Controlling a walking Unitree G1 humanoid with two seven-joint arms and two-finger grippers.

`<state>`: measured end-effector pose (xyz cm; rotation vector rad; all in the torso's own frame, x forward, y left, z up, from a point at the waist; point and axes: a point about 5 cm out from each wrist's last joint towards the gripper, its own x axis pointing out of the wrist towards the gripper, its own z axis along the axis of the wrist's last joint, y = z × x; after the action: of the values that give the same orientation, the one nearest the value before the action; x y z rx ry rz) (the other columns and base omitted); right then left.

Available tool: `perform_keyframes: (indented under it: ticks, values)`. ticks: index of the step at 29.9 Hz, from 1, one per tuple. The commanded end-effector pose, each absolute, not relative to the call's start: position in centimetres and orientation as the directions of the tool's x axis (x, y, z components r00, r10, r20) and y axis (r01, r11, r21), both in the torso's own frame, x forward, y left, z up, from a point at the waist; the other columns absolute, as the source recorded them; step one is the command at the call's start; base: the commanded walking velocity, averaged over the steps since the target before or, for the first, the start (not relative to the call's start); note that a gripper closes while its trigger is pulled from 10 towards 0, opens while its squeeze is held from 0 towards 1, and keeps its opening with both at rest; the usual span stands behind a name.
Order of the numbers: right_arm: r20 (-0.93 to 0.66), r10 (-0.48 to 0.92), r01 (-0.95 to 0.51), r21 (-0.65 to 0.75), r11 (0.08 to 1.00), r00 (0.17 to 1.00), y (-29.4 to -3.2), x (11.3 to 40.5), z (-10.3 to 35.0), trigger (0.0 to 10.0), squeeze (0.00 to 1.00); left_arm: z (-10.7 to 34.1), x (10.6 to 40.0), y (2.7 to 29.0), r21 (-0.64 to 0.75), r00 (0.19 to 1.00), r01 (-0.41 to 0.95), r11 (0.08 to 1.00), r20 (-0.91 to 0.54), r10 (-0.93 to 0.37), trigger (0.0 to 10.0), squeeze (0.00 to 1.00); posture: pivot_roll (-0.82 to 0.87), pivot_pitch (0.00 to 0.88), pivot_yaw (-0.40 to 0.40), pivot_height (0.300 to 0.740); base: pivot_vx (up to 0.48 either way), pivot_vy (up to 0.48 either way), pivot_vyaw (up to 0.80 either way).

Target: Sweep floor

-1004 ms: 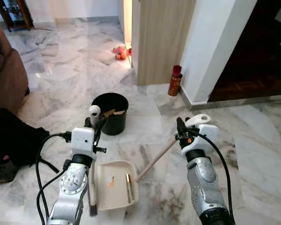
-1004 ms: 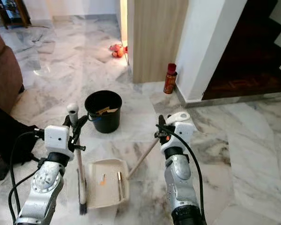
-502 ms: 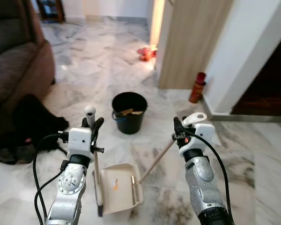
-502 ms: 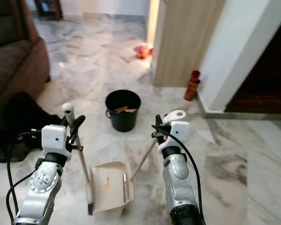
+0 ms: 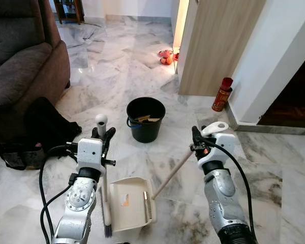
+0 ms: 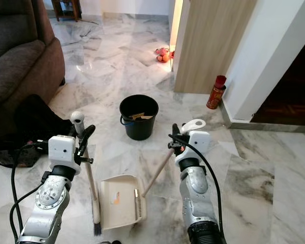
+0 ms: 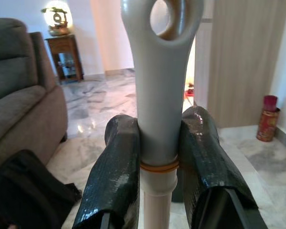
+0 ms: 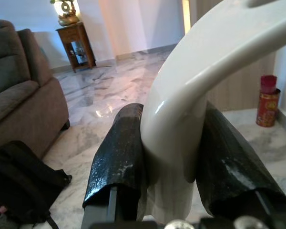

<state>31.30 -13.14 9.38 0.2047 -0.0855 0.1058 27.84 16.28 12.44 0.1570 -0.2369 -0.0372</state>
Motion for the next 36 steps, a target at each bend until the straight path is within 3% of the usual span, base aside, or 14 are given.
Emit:
perform_keyframes:
  ticks: [1,6,36]
  values:
    - [0.133,0.092,-0.121,0.228,0.966,0.987,-12.95,31.54,10.26,10.0,0.00,13.47,27.99,16.24,0.174,0.961,0.010,0.985,0.271,-0.058,10.0,0.00,0.13,0.063,-0.047,0.740,0.000,0.000,0.00]
    - [0.134,0.094,-0.123,0.228,0.966,0.987,-12.92,31.54,10.29,10.0,0.00,13.47,28.01,16.23,0.175,0.961,0.008,0.985,0.270,-0.056,10.0,0.00,0.13,0.066,-0.047,0.740,0.000,0.000,0.00]
    - [0.142,0.116,-0.144,0.209,0.967,0.983,-12.62,31.43,10.33,10.0,0.00,13.39,28.01,16.41,0.181,0.962,-0.010,0.984,0.270,-0.040,10.0,0.00,0.13,0.045,-0.045,0.740,0.247,0.000,0.06]
